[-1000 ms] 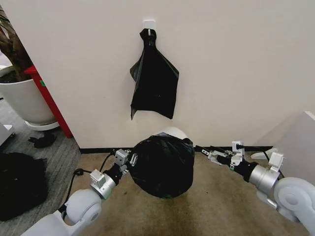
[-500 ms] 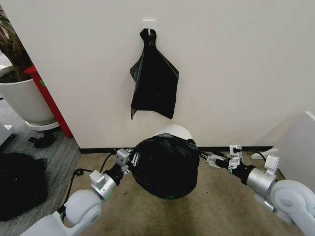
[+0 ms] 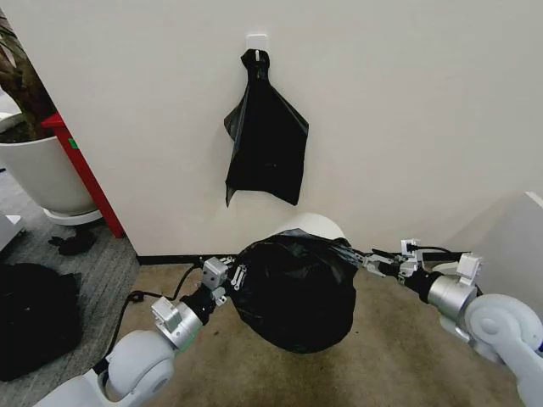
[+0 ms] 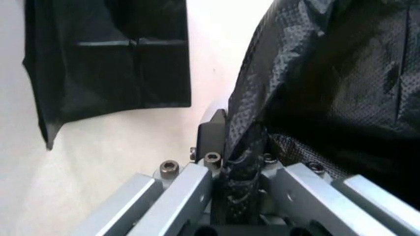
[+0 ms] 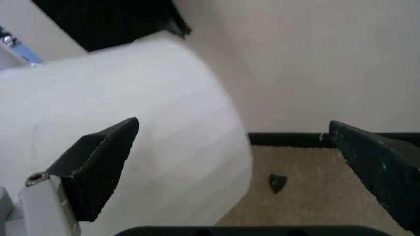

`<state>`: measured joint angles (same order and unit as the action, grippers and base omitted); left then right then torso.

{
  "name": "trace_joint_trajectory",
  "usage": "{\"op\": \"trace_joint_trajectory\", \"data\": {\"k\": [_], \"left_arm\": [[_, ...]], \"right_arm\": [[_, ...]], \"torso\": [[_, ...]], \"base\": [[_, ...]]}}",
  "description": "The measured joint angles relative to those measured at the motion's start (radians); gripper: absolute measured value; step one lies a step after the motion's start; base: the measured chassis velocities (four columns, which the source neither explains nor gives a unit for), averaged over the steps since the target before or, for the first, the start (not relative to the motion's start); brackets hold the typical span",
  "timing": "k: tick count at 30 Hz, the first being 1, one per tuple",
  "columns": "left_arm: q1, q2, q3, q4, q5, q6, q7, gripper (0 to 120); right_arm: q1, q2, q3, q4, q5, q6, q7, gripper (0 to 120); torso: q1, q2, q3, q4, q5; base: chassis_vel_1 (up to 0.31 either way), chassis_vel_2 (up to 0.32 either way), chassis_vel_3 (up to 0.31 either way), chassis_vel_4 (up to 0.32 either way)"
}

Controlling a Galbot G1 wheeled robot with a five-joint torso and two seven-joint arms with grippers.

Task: Place the garbage bag over the trash bin.

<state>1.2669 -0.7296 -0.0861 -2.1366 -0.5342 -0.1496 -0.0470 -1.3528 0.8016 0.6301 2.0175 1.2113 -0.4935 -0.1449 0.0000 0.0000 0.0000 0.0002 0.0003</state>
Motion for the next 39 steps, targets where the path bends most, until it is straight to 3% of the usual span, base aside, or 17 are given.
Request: {"op": "trace_joint_trajectory", "data": {"k": [10,21,39], "left_arm": [[-0.033,-0.021,0.008,0.062,-0.018,0.011,-0.012,0],[-0.029,-0.013,0.003,0.047,-0.02,0.009,-0.002,0],[0.004,0.01,-0.007,-0.045,-0.019,0.0,0.024,0]], "right_arm": [[-0.064,-0.025,0.063,0.158,0.245,-0.018,0.06,100],[-0.052,-0.025,-0.006,0.178,0.183,-0.031,0.058,100],[0.011,-0.023,-0.039,0.048,0.126,-0.028,0.055,100]], "torso": [[0.0,0.0,0.0,-0.0002,-0.0007],[0.0,0.0,0.0,-0.0001,-0.0003],[0.0,0.0,0.0,-0.0002,-0.0003]], "base": [[0.0,0.0,0.0,0.0],[0.0,0.0,0.0,0.0],[0.0,0.0,0.0,0.0]]}}
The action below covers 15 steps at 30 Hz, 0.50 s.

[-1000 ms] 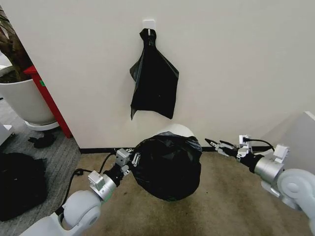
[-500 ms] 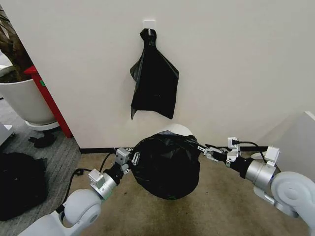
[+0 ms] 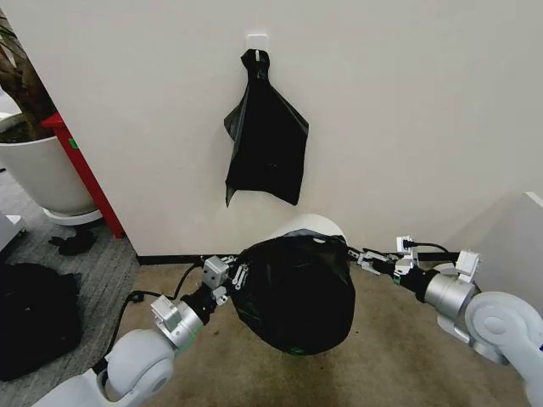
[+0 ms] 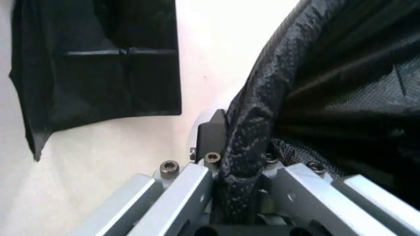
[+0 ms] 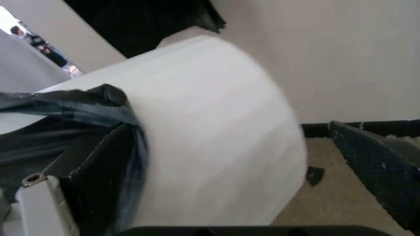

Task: Place the garbage bag over the trash bin.

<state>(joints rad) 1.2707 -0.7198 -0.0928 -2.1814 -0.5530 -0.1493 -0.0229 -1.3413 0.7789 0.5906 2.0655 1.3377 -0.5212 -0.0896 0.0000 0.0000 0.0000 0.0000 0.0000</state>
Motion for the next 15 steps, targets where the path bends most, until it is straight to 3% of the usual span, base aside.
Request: {"op": "trace_joint_trajectory", "data": {"k": [8,15], "left_arm": [[0.022,0.0,-0.006,-0.023,-0.025,0.0,-0.001,0],[0.012,-0.038,-0.013,0.043,-0.212,0.032,-0.081,0]], "right_arm": [[0.029,0.006,-0.017,-0.041,-0.021,0.004,-0.002,100],[-0.003,-0.017,0.032,-0.009,0.036,0.01,-0.001,100]], "torso": [[0.0,0.0,0.0,0.0,0.0001],[0.0,0.0,0.0,0.0,-0.0001]], "base": [[0.0,0.0,0.0,0.0],[0.0,0.0,0.0,0.0]]}}
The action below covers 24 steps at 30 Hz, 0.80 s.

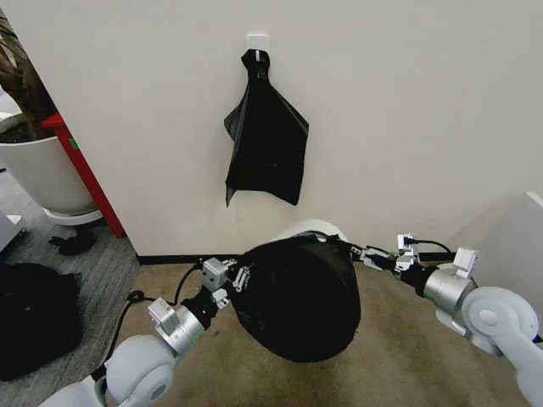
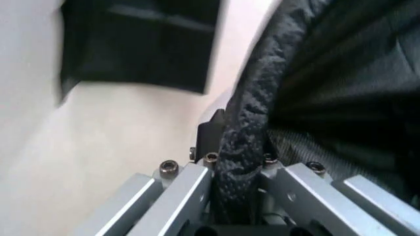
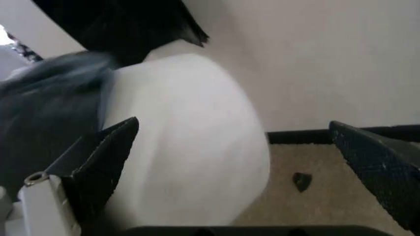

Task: Place the garbage bag over the trash bin.

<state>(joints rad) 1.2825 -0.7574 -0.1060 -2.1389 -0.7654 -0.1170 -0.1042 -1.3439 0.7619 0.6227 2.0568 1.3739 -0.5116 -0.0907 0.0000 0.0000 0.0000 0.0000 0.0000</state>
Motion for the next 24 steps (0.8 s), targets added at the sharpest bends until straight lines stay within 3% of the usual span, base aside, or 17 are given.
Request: {"op": "trace_joint_trajectory", "data": {"k": [10,15,18,24], "left_arm": [[-0.042,-0.052,0.017,0.053,-0.217,0.063,-0.127,0],[-0.054,-0.085,-0.002,0.059,-0.466,0.113,-0.212,0],[-0.055,-0.094,-0.008,0.059,-0.556,0.131,-0.229,0],[-0.068,-0.127,-0.015,0.063,-0.79,0.159,-0.289,0]], "right_arm": [[-0.008,0.016,0.019,0.055,0.072,0.007,0.056,100],[-0.057,0.088,0.051,0.09,0.184,0.009,0.121,100],[-0.074,0.119,0.057,0.115,0.218,0.009,0.147,100],[-0.099,0.226,0.051,0.249,0.287,0.007,0.319,100]], "torso": [[0.0,0.0,0.0,0.0001,0.0001],[0.0,0.0,0.0,0.0,0.0002],[0.0,0.0,0.0,0.0,0.0],[0.0,0.0,0.0,0.0002,-0.0002]], "base": [[0.0,0.0,0.0,0.0],[0.0,0.0,0.0,0.0],[0.0,0.0,0.0,0.0],[0.0,0.0,0.0,0.0]]}}
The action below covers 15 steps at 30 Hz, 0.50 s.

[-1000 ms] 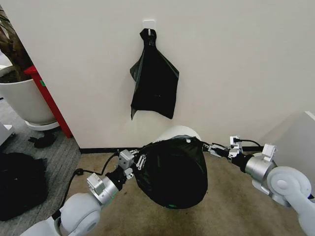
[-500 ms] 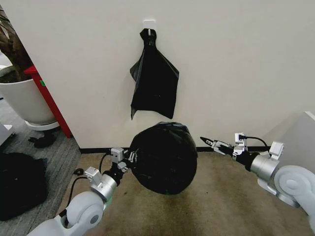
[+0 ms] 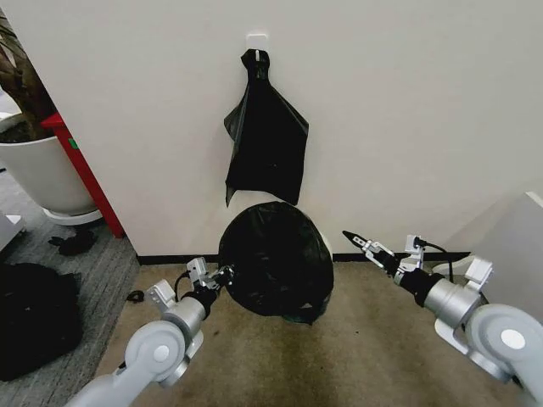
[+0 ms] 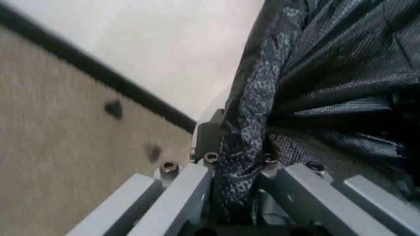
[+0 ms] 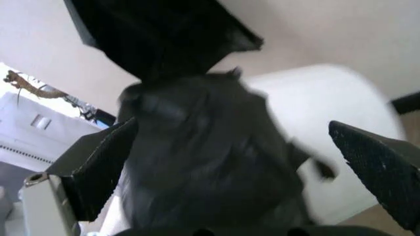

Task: Place the garbage bag over the trash bin.

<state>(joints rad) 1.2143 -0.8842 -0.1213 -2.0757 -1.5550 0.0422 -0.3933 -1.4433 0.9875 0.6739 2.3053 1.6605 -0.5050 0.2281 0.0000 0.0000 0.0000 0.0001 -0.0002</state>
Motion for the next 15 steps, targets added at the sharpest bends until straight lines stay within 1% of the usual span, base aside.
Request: {"op": "trace_joint_trajectory", "data": {"k": [1,4,6,8,9,11,15], "left_arm": [[0.0,0.0,0.0,0.0,0.0,0.0,0.0,0],[-0.01,-0.007,-0.002,0.006,-0.093,0.005,-0.026,0],[-0.024,-0.016,-0.003,0.013,-0.154,0.005,-0.063,0],[-0.043,-0.029,-0.002,0.017,-0.2,0.0,-0.118,0],[-0.043,-0.029,-0.002,0.017,-0.2,0.0,-0.118,0],[-0.061,-0.036,0.0,0.018,-0.234,-0.006,-0.163,0],[-0.09,-0.041,0.0,0.019,-0.292,-0.013,-0.22,0]], "right_arm": [[0.0,0.0,0.0,0.0,0.0,0.0,0.0,100],[-0.038,0.031,0.003,0.045,-0.023,-0.011,0.013,100],[-0.073,0.051,0.005,0.067,-0.075,-0.015,-0.006,100],[-0.113,0.071,0.003,0.071,-0.175,-0.014,-0.057,100],[-0.113,0.071,0.003,0.071,-0.175,-0.014,-0.057,100],[-0.161,0.091,0.002,0.061,-0.271,-0.009,-0.13,100],[-0.249,0.124,-0.005,0.047,-0.364,-0.001,-0.198,100]], "torso": [[0.0,0.0,0.0,0.0,0.0],[0.0,0.0,0.0,0.0,0.0002],[0.0,0.0,0.0,-0.0002,0.0001],[0.0,0.0,0.0,-0.0001,0.0],[0.0,0.0,0.0,-0.0001,0.0],[0.0,0.0,0.0,-0.0001,0.0002],[0.0,0.0,0.0,-0.0004,0.0001]], "base": [[0.0,0.0,0.0,0.0],[0.0,0.0,0.0,0.0],[0.0,0.0,0.0,0.0],[0.0,0.0,0.0,0.0],[0.0,0.0,0.0,0.0],[0.0,0.0,0.0,0.0],[0.0,0.0,0.0,0.0]]}}
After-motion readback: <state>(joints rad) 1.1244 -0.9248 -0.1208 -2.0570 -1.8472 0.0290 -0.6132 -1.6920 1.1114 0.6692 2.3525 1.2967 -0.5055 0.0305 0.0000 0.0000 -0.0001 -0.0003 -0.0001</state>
